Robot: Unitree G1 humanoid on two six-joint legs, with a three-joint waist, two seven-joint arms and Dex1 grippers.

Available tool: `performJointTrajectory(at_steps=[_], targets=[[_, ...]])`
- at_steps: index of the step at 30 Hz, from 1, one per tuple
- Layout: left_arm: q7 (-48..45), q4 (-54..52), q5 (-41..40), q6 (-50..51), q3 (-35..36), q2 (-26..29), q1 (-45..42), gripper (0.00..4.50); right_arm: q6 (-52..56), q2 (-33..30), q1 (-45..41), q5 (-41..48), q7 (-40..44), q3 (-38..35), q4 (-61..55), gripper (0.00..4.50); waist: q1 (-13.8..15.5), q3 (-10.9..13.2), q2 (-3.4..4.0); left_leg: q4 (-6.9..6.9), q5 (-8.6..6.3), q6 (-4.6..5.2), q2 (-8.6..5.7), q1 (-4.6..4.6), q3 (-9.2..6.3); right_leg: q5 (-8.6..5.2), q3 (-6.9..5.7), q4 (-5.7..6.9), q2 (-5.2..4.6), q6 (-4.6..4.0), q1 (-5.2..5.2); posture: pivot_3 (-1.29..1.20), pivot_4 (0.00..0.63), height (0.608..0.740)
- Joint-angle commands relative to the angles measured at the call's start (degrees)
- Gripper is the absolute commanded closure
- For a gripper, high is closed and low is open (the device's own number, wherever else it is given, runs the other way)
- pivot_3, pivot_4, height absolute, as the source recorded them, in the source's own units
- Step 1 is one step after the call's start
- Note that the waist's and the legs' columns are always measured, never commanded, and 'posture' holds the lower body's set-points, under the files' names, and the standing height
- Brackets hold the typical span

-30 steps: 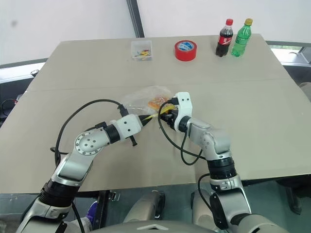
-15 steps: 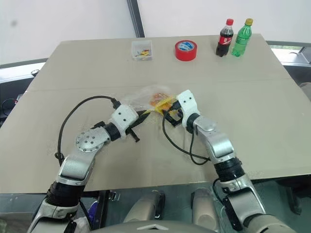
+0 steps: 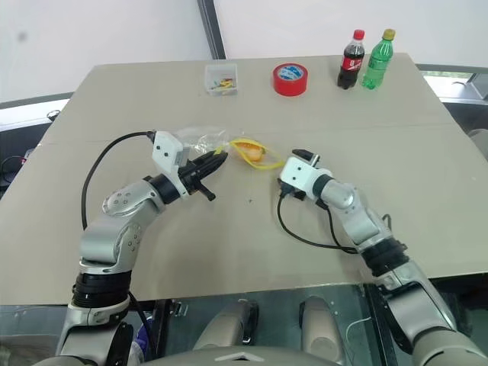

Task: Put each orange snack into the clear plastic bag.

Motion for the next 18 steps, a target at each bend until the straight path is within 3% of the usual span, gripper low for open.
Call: performJointTrajectory(at_steps=[1,3,10,16,18], targets=[[0.9,-2.47,-1.29,0.02,0.97,0.62,-1.05,4.5,-4.43,3.02,-5.05,-2.07,-4.85,-1.18,6.43,0.39,0.08,0.0,0.0,0.0,0.0,0.0,-0.01,0.0,0.0,0.0,0.01,0.0,-0.01,0.0,0.0,0.0,0.15,0.74],[1.39,-2.47,-1.44,0.04,1.25,0.88,-1.13,4.5,-5.42,4.41,-6.03,-1.04,-4.98,-2.47,7.64,0.94,0.15,0.0,0.0,0.0,0.0,0.0,0.0,0.0,-0.03,0.0,-0.01,0.01,0.0,0.0,-0.01,0.0,0.15,0.74],[2.41,-2.43,-1.84,0.11,1.49,1.31,-1.22,4.5,-6.54,3.92,-6.38,-1.48,-4.88,-4.4,6.37,4.34,0.16,0.0,0.0,-0.03,0.0,-0.01,-0.02,-0.03,-0.05,0.0,-0.02,-0.02,-0.01,-0.01,-0.01,0.0,0.15,0.74],[3.13,-0.01,-2.93,0.02,2.18,1.23,-4.74,4.5,-5.68,-0.3,-9.76,-3.51,-5.08,-6.88,4.93,4.47,0.17,0.02,-0.01,-0.02,0.0,-0.01,-0.02,-0.04,-0.05,0.0,-0.02,-0.01,0.0,-0.01,-0.02,0.0,0.15,0.74],[3.2,5.51,-2.15,-1.07,2.17,1.49,-9.83,4.5,-6.48,-2.92,-13.73,-4.81,-6.03,-7.71,8.15,4.47,0.17,0.02,-0.01,-0.01,0.0,-0.01,-0.03,-0.03,-0.05,0.0,-0.03,-0.01,0.0,0.0,-0.01,0.0,0.15,0.74]])
